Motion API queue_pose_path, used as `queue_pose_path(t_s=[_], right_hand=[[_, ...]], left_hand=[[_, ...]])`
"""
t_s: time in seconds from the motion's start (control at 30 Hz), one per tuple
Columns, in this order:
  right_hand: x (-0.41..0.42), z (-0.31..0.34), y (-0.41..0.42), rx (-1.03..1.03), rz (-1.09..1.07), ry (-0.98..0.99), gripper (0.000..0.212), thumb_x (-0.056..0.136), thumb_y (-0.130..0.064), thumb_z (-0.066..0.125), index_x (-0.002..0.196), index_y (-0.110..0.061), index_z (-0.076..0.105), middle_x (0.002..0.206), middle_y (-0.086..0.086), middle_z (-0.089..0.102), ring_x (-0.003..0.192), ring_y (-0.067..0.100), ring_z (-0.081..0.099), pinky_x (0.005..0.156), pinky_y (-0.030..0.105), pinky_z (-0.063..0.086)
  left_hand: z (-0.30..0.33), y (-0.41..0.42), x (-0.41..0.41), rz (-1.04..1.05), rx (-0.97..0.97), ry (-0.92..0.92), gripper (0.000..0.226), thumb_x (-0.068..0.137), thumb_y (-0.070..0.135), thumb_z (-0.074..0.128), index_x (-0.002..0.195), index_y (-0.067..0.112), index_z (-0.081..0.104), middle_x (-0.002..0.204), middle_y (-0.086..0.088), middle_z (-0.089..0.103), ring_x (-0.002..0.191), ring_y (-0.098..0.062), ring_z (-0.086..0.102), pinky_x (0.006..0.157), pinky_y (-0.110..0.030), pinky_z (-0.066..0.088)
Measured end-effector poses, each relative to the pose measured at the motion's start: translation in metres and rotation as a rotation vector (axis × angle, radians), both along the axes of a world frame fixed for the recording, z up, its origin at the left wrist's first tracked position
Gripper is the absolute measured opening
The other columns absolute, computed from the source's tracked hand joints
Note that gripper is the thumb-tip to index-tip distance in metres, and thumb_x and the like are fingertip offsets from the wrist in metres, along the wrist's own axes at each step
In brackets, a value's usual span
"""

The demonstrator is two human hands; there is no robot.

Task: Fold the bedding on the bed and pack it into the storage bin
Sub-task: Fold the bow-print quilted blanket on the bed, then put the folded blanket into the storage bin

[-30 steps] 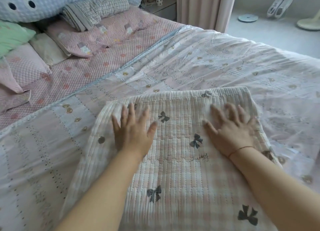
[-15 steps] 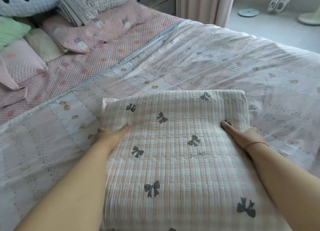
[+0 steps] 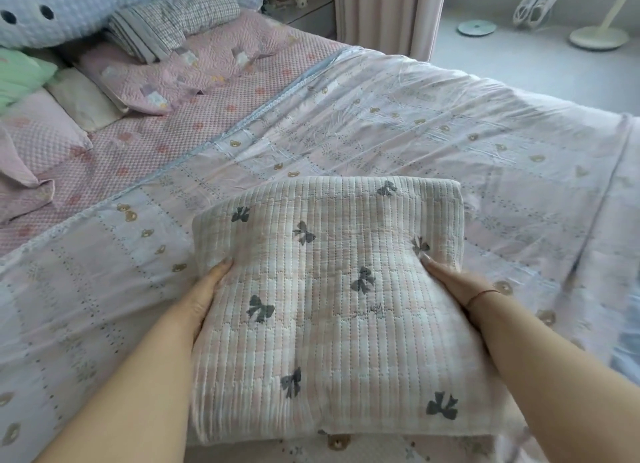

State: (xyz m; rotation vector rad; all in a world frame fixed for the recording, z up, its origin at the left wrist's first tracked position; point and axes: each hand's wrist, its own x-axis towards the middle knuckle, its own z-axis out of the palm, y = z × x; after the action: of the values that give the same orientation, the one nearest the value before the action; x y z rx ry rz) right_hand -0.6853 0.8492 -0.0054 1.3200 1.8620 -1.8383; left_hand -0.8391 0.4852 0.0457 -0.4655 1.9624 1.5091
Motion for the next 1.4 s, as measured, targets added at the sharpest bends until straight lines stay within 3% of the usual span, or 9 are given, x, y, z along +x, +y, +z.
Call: queue_pose_path(t_s=[0.13,0.3,0.6,0.77,0.9,1.0,1.23,1.33,1.4], right_hand=[[0.034,0.022,0.005,-0.183,-0.117,0.061,0.106,0.019,-0.064,0.088,0.106,-0.009,0.065,0.098,0.012,0.073,0.087,0.029,0.071,0.086,0.042,0.055],[0.079,0.076,0.030,-0.248,-0.165,0.154,0.081,0.043,-0.044,0.089,0.113,-0.010,0.065,0.100,0.014,0.073,0.089,0.029,0.071,0.077,0.037,0.056],[0.170,0.158,0.074,-0.195,-0.332,0.365,0.110,0.017,-0.050,0.094,0.116,-0.014,0.064,0.105,0.007,0.072,0.097,0.024,0.069,0.093,0.039,0.051],[0.228,0.195,0.073,-0.239,-0.391,0.394,0.093,0.040,-0.041,0.092,0.123,-0.015,0.059,0.108,0.008,0.071,0.096,0.025,0.069,0.084,0.038,0.055],[0.286,0.217,0.066,-0.211,-0.477,0.394,0.094,0.032,-0.044,0.094,0.115,-0.012,0.063,0.102,0.009,0.073,0.092,0.025,0.071,0.081,0.036,0.055],[0.333,0.231,0.056,-0.174,-0.553,0.420,0.062,0.058,-0.038,0.087,0.109,-0.012,0.065,0.100,0.009,0.072,0.090,0.025,0.069,0.085,0.037,0.054],[0.439,0.247,0.035,-0.104,-0.709,0.432,0.086,0.040,-0.047,0.091,0.115,-0.017,0.063,0.100,0.006,0.073,0.089,0.025,0.070,0.087,0.039,0.054],[0.493,0.259,0.030,-0.049,-0.822,0.440,0.045,0.070,-0.035,0.082,0.104,-0.016,0.060,0.089,0.003,0.067,0.078,0.019,0.065,0.070,0.030,0.051],[0.526,0.263,0.030,-0.041,-0.870,0.457,0.048,0.073,-0.034,0.079,0.112,-0.014,0.058,0.093,0.005,0.066,0.081,0.021,0.064,0.065,0.029,0.049]], left_hand=[[0.035,0.003,0.030,0.015,0.077,0.050,0.036,0.088,0.043,0.057,0.105,0.012,0.065,0.078,-0.013,0.074,0.064,-0.026,0.071,0.061,-0.032,0.054],[0.078,0.028,0.071,0.007,0.099,0.058,0.035,0.089,0.044,0.057,0.104,0.013,0.066,0.079,-0.013,0.074,0.069,-0.028,0.070,0.065,-0.034,0.053],[0.147,0.083,0.124,-0.057,0.101,0.103,0.093,0.041,0.070,0.082,0.117,0.020,0.067,0.106,-0.014,0.072,0.096,-0.035,0.070,0.092,-0.056,0.050],[0.179,0.113,0.156,-0.158,0.117,0.152,0.074,0.061,0.063,0.072,0.119,0.017,0.065,0.103,-0.014,0.073,0.094,-0.032,0.069,0.082,-0.046,0.055],[0.198,0.131,0.186,-0.263,0.170,0.173,0.062,0.071,0.058,0.069,0.117,0.016,0.066,0.102,-0.015,0.073,0.082,-0.028,0.071,0.069,-0.038,0.055],[0.212,0.143,0.211,-0.340,0.185,0.181,0.056,0.078,0.056,0.067,0.116,0.015,0.066,0.099,-0.015,0.073,0.074,-0.028,0.072,0.061,-0.035,0.056],[0.238,0.174,0.276,-0.518,0.230,0.171,0.044,0.087,0.048,0.061,0.114,0.013,0.065,0.079,-0.011,0.075,0.061,-0.025,0.072,0.051,-0.033,0.056],[0.250,0.200,0.315,-0.628,0.276,0.139,0.037,0.091,0.044,0.055,0.106,0.011,0.065,0.070,-0.010,0.073,0.056,-0.024,0.070,0.045,-0.031,0.055],[0.256,0.223,0.339,-0.703,0.297,0.108,0.039,0.091,0.044,0.056,0.109,0.011,0.064,0.074,-0.012,0.074,0.058,-0.025,0.071,0.048,-0.033,0.056]])
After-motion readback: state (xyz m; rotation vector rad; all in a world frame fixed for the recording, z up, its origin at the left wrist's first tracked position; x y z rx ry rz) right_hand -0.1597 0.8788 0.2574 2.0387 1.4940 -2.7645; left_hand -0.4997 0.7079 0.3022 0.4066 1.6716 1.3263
